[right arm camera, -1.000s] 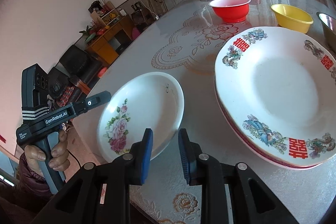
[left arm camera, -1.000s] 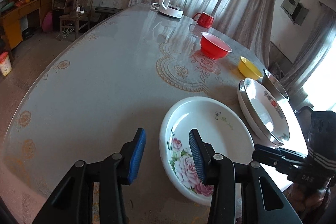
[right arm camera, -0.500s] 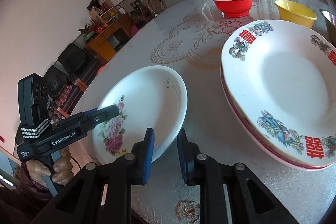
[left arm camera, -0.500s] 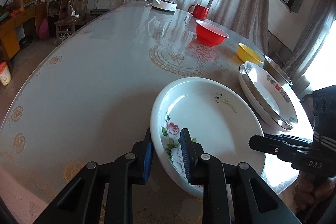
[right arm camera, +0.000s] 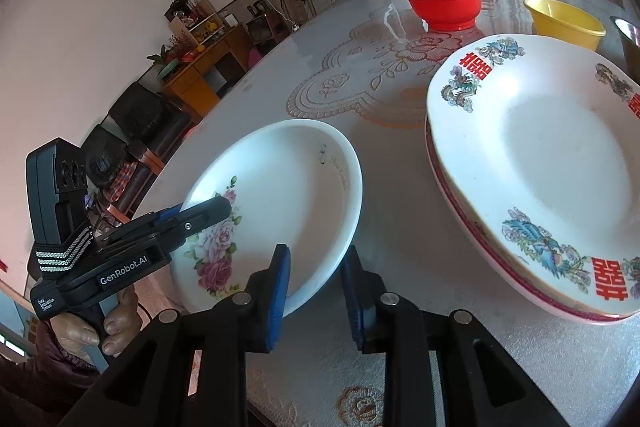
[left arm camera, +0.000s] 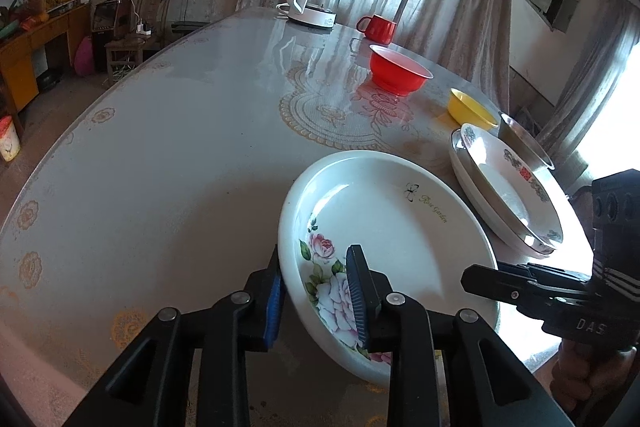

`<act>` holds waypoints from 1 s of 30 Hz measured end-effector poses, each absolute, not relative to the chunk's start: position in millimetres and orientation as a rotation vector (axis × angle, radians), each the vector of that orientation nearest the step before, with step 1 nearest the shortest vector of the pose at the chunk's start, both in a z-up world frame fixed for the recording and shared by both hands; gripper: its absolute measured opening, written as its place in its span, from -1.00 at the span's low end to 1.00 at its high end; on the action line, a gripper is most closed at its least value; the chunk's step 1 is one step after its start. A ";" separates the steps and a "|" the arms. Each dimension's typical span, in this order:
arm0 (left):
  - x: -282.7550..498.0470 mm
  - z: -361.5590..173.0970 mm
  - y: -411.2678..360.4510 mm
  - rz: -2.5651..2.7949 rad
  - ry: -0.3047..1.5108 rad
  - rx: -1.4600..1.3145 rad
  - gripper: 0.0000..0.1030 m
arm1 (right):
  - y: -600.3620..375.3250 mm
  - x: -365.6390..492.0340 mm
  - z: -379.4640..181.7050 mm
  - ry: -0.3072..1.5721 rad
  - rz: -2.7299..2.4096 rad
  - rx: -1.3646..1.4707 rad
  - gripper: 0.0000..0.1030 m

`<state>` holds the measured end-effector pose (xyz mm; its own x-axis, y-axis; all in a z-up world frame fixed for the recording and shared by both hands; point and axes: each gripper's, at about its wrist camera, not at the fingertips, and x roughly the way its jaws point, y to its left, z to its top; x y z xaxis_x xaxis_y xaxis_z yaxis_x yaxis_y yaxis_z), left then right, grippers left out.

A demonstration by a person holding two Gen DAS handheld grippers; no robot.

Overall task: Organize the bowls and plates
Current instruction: 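Lift and carry the rose-print plate toward the plate stack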

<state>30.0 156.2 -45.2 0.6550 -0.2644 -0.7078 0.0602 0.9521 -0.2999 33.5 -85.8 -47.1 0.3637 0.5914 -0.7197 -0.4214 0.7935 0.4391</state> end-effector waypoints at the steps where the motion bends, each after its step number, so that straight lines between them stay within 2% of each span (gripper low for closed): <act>1: 28.3 -44.5 158.0 -0.197 0.836 -0.277 -0.46 | -86.4 33.2 -46.7 1.006 0.651 0.192 -0.52; 10: 32.8 -47.3 149.0 -0.176 0.825 -0.221 -0.47 | -87.3 34.0 -45.1 1.021 0.635 0.210 -0.52; 16: 22.2 -41.1 154.5 -0.227 0.791 -0.267 -0.47 | -90.0 34.6 -43.9 1.013 0.613 0.215 -0.61; 30: 24.0 -42.2 156.5 -0.215 0.809 -0.318 -0.48 | -89.1 32.5 -46.9 1.031 0.611 0.241 -0.61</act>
